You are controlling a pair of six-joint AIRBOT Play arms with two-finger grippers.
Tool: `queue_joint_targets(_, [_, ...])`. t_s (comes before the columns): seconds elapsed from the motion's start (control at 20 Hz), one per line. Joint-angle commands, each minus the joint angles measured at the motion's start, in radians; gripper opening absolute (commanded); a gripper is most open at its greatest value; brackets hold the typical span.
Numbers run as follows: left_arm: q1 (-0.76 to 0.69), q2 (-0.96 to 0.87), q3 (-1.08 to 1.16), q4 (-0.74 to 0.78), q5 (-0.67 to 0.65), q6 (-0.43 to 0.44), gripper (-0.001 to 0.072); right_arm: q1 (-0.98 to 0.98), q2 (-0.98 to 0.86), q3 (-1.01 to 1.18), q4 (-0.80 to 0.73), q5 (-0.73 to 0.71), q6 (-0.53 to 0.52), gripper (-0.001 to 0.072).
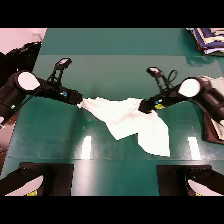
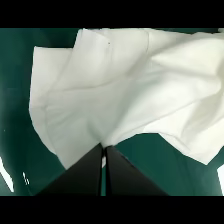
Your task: Fold the shirts.
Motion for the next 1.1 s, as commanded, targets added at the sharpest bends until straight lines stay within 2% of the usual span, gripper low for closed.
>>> queue_joint_targets(0.0, [0.0, -0.001, -0.007, 0.002, 0.005, 0.0, 0.0023, -0.093, 0.112, -0.043, -0.025, 0.074, -0.014, 0.0431])
queue_joint_targets(0.25, [0.0, -0.001, -0.007, -0.001, 0.011, -0.001, 0.0024, -0.216, 0.258, -0.256, 0.037, -0.034, -0.015, 0.0429])
queue_joint_targets(0.35, [0.0, -0.001, -0.007, -0.002, 0.014, -0.001, 0.0023, -0.221, 0.232, -0.302, 0.12, -0.101, -0.034, 0.0429])
queue_joint_targets(0.6, [0.0, -0.001, -0.007, -0.002, 0.011, -0.001, 0.0023, -0.22, 0.075, -0.29, 0.179, -0.254, -0.047, 0.0425])
queue_joint_targets(0.7, [0.0, -0.001, -0.007, -0.001, 0.011, -0.001, 0.0023, -0.22, 0.009, -0.257, 0.195, -0.248, -0.051, 0.0283])
queue_joint_targets(0.8, [0.0, -0.001, -0.007, -0.001, 0.014, -0.001, 0.0023, -0.22, -0.043, -0.225, 0.192, -0.251, -0.051, 0.0282])
queue_joint_targets(0.85, [0.0, -0.001, -0.007, -0.001, 0.015, -0.001, 0.0023, -0.22, -0.066, -0.209, 0.187, -0.248, -0.051, 0.0234])
queue_joint_targets(0.95, [0.0, -0.001, -0.007, -0.001, 0.013, 0.0, 0.0023, -0.22, -0.1, -0.186, 0.187, -0.238, -0.058, 0.0057])
queue_joint_targets(1.0, [0.0, -0.001, -0.007, -0.001, 0.011, 0.0, 0.0023, -0.22, -0.106, -0.18, 0.187, -0.235, -0.069, 0.0016])
queue_joint_targets(1.05, [0.0, 0.003, -0.006, -0.001, 0.012, -0.001, 0.0023, -0.22, -0.105, -0.173, 0.183, -0.234, -0.071, 0.0016])
